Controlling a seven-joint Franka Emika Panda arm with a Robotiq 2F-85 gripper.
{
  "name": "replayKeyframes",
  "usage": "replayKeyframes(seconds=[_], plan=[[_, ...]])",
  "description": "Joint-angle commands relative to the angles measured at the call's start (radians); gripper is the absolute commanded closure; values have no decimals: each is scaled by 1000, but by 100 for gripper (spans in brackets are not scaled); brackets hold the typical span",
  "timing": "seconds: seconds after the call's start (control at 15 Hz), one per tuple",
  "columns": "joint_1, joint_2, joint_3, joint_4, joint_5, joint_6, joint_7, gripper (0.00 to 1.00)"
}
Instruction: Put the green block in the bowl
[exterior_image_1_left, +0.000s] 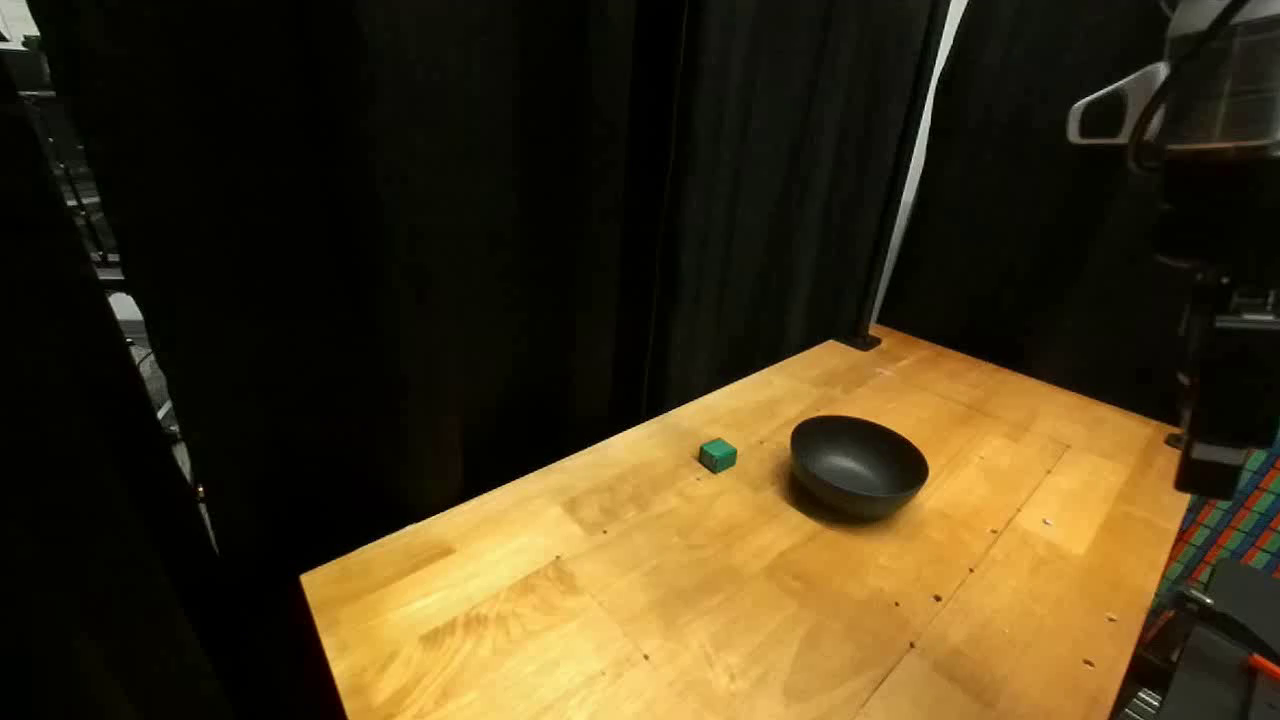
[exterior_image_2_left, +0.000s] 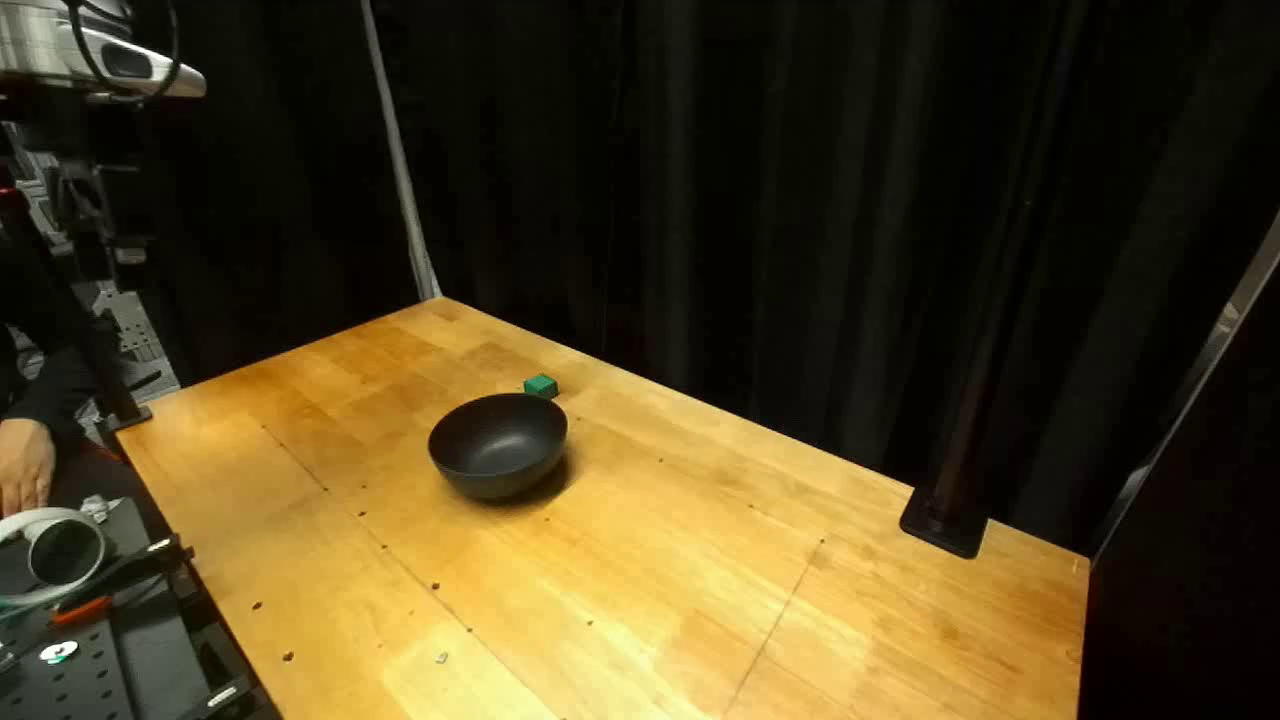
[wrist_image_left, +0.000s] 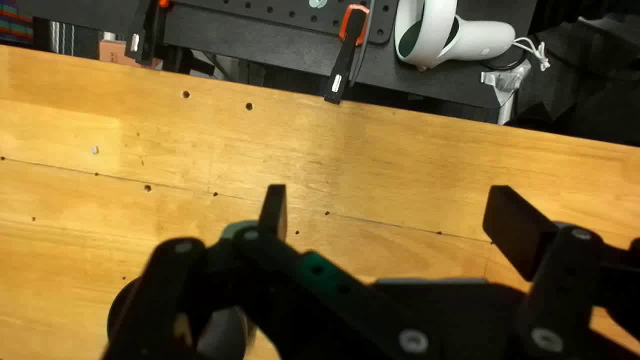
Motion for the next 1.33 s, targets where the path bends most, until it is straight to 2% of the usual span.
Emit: replayKeyframes(seconds=[0.0,0.13,0.47,0.73,0.93,1.13,1.27], plan=[[11,2,-10,5,-5,-2,5,0],[11,0,-10,7,-5,-2,5,0],[-79,284,-30,80,-122,370,7,0],[-123,537,-58,177,-264,557,73,0],[-98,737,-107,303,-346,628,121,0],[-31,920,-173,476,-435,632,174,0],[17,1020,-216,592,-455,630,191,0]])
